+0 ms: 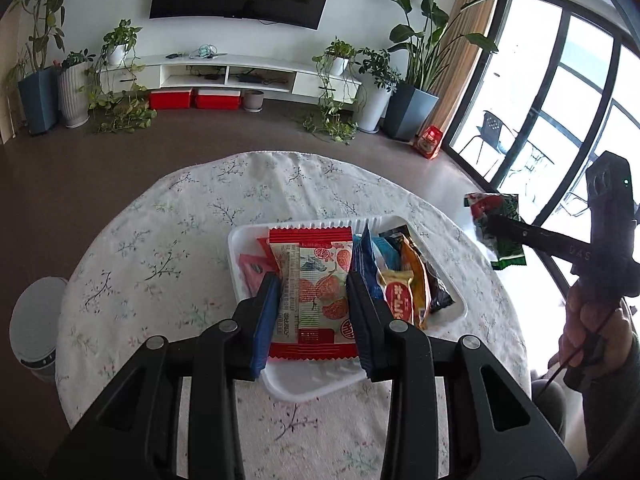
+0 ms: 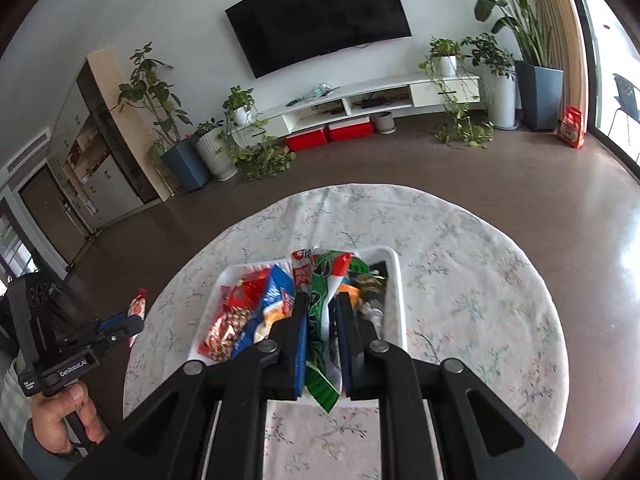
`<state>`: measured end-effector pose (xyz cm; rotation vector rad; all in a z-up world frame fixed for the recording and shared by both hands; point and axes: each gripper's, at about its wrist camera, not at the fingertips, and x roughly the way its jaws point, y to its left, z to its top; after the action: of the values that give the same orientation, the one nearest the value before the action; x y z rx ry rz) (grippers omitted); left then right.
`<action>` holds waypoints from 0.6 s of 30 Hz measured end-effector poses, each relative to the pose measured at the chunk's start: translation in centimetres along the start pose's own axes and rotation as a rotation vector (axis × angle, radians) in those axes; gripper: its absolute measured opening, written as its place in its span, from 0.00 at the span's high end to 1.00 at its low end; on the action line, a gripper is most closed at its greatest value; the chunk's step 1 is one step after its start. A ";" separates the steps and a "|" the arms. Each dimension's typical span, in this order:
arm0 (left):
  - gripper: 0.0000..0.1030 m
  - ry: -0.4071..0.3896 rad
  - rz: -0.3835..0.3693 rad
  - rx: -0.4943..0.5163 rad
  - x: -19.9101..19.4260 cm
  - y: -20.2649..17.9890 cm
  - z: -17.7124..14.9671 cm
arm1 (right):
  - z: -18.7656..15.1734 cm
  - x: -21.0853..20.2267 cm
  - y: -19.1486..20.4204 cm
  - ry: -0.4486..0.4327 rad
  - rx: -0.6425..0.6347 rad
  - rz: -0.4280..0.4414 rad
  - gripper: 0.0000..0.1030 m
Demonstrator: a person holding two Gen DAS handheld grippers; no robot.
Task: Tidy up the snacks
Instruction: 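Carry the red-white packet and green seaweed packet into the white tray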
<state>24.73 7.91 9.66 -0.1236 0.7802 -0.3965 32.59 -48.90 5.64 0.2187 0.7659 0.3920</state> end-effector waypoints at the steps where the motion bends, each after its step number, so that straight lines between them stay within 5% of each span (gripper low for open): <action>1: 0.69 0.007 0.001 0.000 1.0 -0.1 0.6 | 0.4 1.1 0.5 0.015 -0.006 0.007 0.86; 8: 0.69 0.062 0.020 -0.026 7.7 0.6 0.7 | 0.7 9.2 2.0 0.127 -0.032 -0.012 0.86; 18: 0.68 0.111 0.026 -0.025 12.0 1.0 -1.3 | -1.3 13.5 0.4 0.199 -0.024 -0.045 0.85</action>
<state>31.85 4.21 0.55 -0.1150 0.8957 -0.3714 40.38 -42.80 -3.58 0.1409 0.9596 0.3841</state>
